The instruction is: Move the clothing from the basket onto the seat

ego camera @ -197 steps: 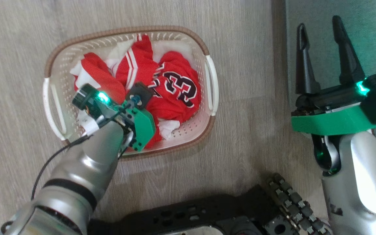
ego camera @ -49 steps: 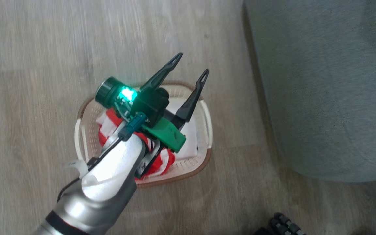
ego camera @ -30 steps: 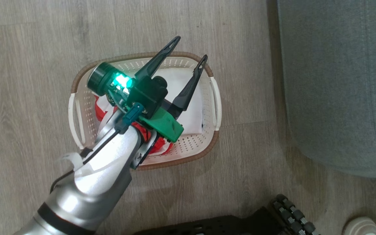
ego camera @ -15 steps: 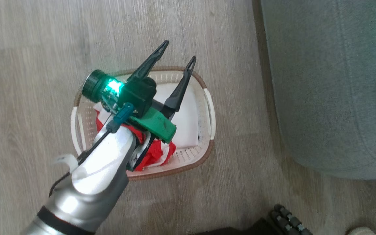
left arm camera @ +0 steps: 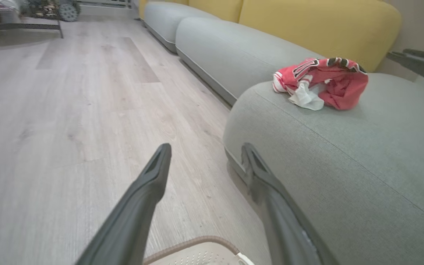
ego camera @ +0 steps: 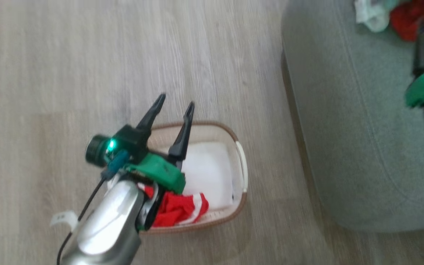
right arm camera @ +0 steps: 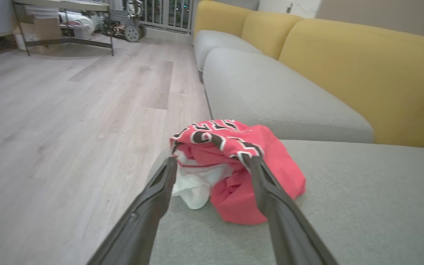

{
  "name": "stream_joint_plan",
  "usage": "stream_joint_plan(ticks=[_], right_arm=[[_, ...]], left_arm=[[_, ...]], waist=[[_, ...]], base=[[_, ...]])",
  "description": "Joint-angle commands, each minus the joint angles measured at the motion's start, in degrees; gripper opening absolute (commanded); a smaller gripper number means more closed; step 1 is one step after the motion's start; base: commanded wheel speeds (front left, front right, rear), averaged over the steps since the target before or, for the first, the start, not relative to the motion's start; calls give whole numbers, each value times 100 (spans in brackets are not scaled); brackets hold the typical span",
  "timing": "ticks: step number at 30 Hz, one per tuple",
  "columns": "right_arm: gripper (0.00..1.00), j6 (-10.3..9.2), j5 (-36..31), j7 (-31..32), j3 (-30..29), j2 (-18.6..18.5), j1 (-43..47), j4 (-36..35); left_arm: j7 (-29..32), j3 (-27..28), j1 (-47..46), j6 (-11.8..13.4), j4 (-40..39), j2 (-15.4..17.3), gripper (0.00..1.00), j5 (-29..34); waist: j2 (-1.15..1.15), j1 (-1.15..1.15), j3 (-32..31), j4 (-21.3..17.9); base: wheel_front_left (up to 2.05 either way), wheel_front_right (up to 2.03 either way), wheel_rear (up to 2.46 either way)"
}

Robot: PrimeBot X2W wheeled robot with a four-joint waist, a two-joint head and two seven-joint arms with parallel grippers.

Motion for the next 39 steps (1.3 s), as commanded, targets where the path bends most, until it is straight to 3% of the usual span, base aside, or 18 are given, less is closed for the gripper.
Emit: stream_joint_plan(ticks=[1,12,22,39], right_arm=[[100,-2,52,-37,131,35,67,-198],[100,-2,642,-37,821,716,1252,-967],[100,-2,529,-37,822,1297,2512,-1924],[100,-2,946,-37,810,1413,3811,-2637]], left_arm=[[-68,232,9,46,-192,57,100,-31],[-69,1286,1361,245,-517,148,100,-47],[-69,2154,2395,298,-858,102,100,80],[-70,2671,3225,107,-1075,-134,100,368]], waist=[[-1,0,-450,211],[-1,0,-1353,600],[-1,0,-1857,861],[-1,0,-2168,835]], base=[[0,0,0],[0,0,0],[0,0,0],[0,0,0]])
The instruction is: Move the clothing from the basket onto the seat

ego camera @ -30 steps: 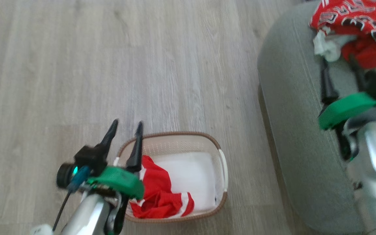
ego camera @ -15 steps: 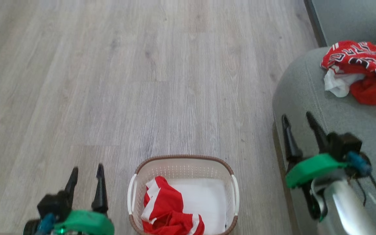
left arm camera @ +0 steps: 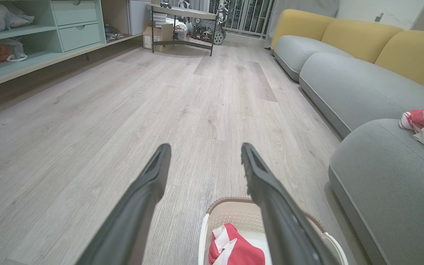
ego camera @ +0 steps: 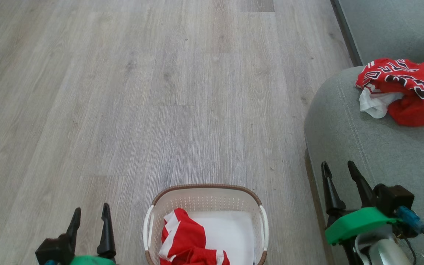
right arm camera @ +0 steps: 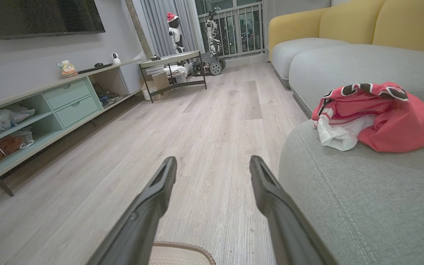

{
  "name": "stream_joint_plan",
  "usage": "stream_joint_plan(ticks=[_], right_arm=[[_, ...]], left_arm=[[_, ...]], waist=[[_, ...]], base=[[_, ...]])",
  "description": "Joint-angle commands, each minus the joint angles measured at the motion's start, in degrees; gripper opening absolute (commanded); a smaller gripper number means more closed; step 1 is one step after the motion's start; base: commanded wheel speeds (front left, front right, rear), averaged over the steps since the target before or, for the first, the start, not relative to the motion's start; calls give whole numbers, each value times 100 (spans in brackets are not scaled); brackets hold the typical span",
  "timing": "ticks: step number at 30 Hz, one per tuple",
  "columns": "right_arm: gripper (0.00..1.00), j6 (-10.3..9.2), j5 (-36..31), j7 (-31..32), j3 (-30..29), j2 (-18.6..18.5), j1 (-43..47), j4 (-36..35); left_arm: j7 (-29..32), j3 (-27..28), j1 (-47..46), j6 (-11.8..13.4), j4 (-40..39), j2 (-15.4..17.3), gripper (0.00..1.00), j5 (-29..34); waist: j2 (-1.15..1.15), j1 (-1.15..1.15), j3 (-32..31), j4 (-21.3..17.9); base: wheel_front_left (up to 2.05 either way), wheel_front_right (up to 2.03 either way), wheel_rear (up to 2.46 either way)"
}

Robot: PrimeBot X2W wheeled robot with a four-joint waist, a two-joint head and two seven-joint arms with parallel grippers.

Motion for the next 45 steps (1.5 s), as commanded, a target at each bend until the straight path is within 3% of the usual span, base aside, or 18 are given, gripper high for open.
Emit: stream_joint_plan(ticks=[1,20,26,34,45], right_arm=[[100,-1,14,-38,125,19,-112,-241],[100,-1,-42,-38,77,20,-99,-291],[100,-1,-137,-38,-50,20,-144,-388],[100,-1,-302,-38,-278,20,-474,-668],[100,-1,-509,-38,-268,20,-1136,-1233]], left_arm=[[-71,237,-162,-46,-182,-7,100,66],[-71,367,-304,-271,-8,-133,100,249],[-71,176,-597,-409,298,-155,100,389],[-70,-367,-1508,-641,1068,-202,100,672],[-37,-1411,-3275,-836,3069,-285,100,865]], waist=[[0,1,-10,-7],[0,1,136,29],[0,1,362,32],[0,1,1238,-89],[0,1,2942,-432]], base=[[0,0,0],[0,0,0],[0,0,0],[0,0,0],[0,0,0]])
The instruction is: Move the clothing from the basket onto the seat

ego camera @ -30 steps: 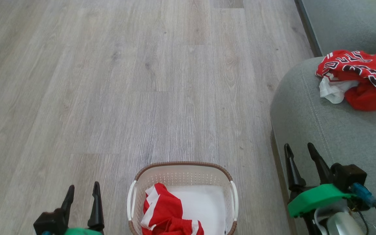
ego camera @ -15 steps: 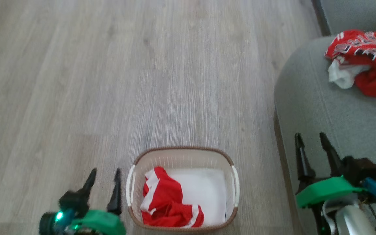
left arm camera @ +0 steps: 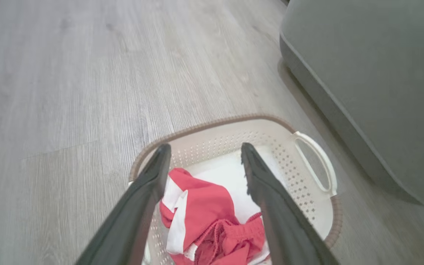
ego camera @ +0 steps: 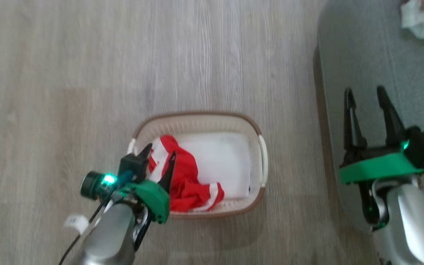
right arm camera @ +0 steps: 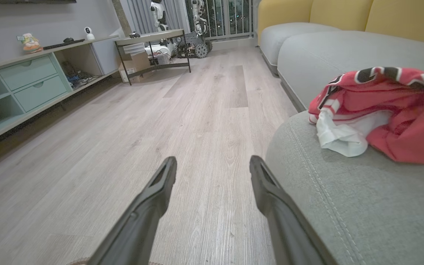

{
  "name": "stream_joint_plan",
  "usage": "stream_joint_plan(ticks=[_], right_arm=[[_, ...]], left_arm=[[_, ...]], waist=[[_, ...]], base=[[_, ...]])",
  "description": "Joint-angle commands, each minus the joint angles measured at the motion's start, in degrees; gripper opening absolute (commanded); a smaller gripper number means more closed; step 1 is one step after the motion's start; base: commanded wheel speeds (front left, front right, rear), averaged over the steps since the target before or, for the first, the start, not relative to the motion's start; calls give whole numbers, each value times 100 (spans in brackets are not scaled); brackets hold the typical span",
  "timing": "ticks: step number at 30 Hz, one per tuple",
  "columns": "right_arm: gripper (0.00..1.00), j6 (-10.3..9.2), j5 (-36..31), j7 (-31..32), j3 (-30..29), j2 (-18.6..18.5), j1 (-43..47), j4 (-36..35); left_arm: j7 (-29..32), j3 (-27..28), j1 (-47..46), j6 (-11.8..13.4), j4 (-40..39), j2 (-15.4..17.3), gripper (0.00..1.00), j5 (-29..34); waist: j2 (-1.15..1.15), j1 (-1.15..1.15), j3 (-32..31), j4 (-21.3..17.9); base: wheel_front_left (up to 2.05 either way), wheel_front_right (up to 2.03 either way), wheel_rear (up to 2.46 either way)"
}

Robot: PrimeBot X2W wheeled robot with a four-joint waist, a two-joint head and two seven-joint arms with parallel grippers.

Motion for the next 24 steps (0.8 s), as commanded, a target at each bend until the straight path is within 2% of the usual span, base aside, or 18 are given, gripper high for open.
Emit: stream_joint_plan(ticks=[1,2,3,6,14,24], right_arm=[[100,-1,-44,-38,142,8,-198,-248],[100,-1,-44,-38,142,8,-198,-248],[100,-1,-57,-38,178,8,-332,-354],[100,-1,-107,-38,222,8,-487,-489],[100,-1,-146,-38,254,8,-756,-769],[100,-1,-71,-38,381,8,-903,-962]], left_arm=[[-46,35,-179,-37,23,30,100,9],[-46,35,-179,-37,23,30,100,9],[-22,-266,-437,-95,387,28,100,14],[49,-724,-785,-169,848,28,100,17],[373,-1667,-1478,-313,1703,27,100,-132],[781,-2283,-2065,-377,2439,26,100,-162]], waist=[[0,0,638,-228],[0,0,638,-228],[0,0,923,-312],[0,0,1285,-408],[0,0,2029,-615],[0,0,2561,-791]], base=[[0,0,0],[0,0,0],[0,0,0],[0,0,0],[0,0,0],[0,0,0]])
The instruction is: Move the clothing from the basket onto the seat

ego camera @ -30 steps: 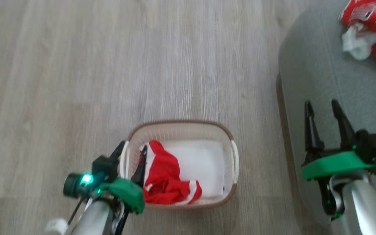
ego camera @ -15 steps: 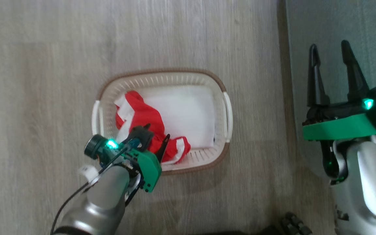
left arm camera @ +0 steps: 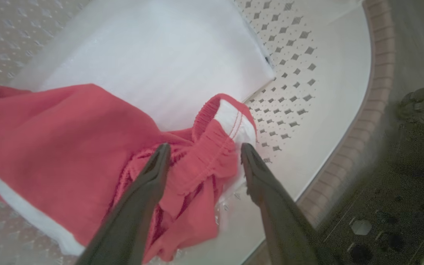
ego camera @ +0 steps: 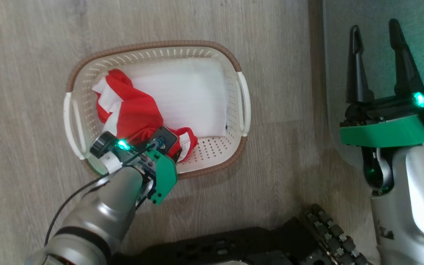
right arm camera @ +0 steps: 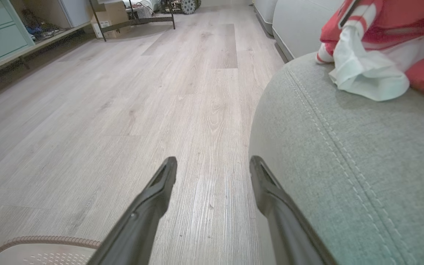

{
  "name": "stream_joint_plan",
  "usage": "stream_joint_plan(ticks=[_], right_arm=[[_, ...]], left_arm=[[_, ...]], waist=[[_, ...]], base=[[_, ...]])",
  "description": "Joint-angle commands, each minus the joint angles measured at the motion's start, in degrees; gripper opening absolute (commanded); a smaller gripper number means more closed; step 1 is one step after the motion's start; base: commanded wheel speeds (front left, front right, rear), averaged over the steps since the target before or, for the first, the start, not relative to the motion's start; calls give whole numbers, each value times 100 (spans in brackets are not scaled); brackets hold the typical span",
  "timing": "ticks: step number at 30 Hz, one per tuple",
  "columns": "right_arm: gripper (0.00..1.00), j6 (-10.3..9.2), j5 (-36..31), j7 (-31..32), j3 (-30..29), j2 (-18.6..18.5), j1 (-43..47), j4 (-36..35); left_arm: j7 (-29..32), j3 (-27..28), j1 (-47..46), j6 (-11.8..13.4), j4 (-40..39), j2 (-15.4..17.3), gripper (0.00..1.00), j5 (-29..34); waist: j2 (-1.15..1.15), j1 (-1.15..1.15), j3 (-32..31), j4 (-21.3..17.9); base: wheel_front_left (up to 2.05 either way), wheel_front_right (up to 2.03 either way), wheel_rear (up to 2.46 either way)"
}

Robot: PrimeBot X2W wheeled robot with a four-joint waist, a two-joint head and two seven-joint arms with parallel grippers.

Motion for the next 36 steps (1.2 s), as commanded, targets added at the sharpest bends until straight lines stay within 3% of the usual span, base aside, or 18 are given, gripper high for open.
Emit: stream_joint_plan(ticks=[1,6,8,9,11,21,36], right_arm=[[100,-1,45,-37,142,12,26,-214],[100,-1,93,-37,223,12,-13,-205],[100,-1,119,-37,252,12,-24,-191],[100,-1,132,-37,264,12,-30,-183],[100,-1,148,-37,282,12,-39,-169],[100,-1,144,-37,314,12,-32,-151],[100,-1,163,-37,284,12,11,70]], left_arm=[[26,23,40,-38,22,53,100,-59],[100,-102,-54,-50,264,53,100,-122],[160,-135,-46,-54,330,52,47,-168],[202,-157,-34,-57,356,52,27,-194],[273,-238,-14,-64,392,52,1,-209],[265,-540,25,-78,474,52,0,-265],[-753,-301,-73,15,199,52,0,-743]], waist=[[0,-1,85,-67],[0,-1,114,-139],[0,-1,95,-171],[0,-1,81,-186],[0,-1,59,-206],[0,-1,19,-219],[0,-1,-736,-29]], base=[[0,0,0],[0,0,0],[0,0,0],[0,0,0],[0,0,0],[0,0,0],[0,0,0]])
